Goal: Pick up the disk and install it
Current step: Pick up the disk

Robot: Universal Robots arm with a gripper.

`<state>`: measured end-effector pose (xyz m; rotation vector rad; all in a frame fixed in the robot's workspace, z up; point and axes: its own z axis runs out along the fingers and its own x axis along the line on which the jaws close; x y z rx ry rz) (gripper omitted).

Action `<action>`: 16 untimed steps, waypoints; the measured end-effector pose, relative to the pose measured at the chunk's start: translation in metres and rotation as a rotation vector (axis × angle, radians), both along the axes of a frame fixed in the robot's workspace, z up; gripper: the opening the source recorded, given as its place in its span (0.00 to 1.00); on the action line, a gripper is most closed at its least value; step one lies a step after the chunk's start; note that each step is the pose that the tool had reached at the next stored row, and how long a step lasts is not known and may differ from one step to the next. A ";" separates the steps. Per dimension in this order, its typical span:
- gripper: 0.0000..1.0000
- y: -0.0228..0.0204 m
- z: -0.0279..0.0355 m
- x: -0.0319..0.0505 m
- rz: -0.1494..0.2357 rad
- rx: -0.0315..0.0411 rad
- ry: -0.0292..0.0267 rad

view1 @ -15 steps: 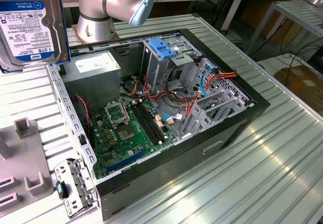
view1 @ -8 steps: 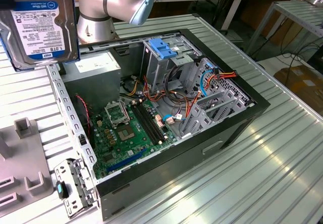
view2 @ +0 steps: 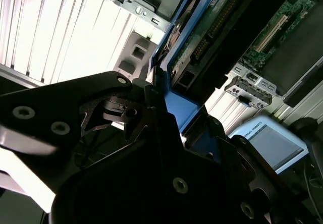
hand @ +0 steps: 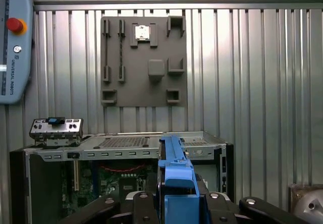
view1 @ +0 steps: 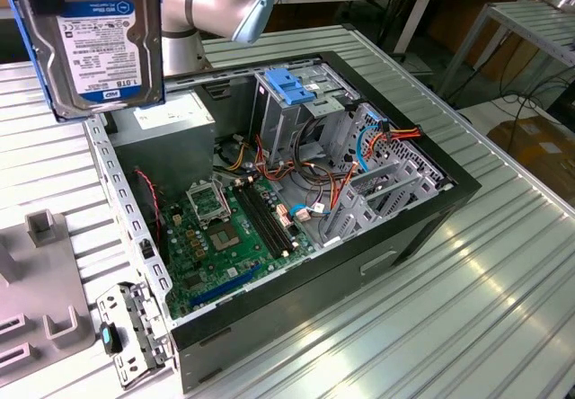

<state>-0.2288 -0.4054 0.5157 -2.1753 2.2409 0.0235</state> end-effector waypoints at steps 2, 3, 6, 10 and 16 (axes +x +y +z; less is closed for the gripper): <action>0.37 0.0000 -0.0001 0.0049 0.000 0.0000 0.0000; 0.37 0.0000 -0.0001 0.0073 0.000 -0.0001 0.0001; 0.37 0.0000 -0.0002 0.0145 0.000 -0.0001 0.0001; 0.37 0.0000 -0.0005 0.0251 0.000 -0.0001 0.0001; 0.37 0.0000 -0.0010 0.0481 0.000 -0.0001 0.0000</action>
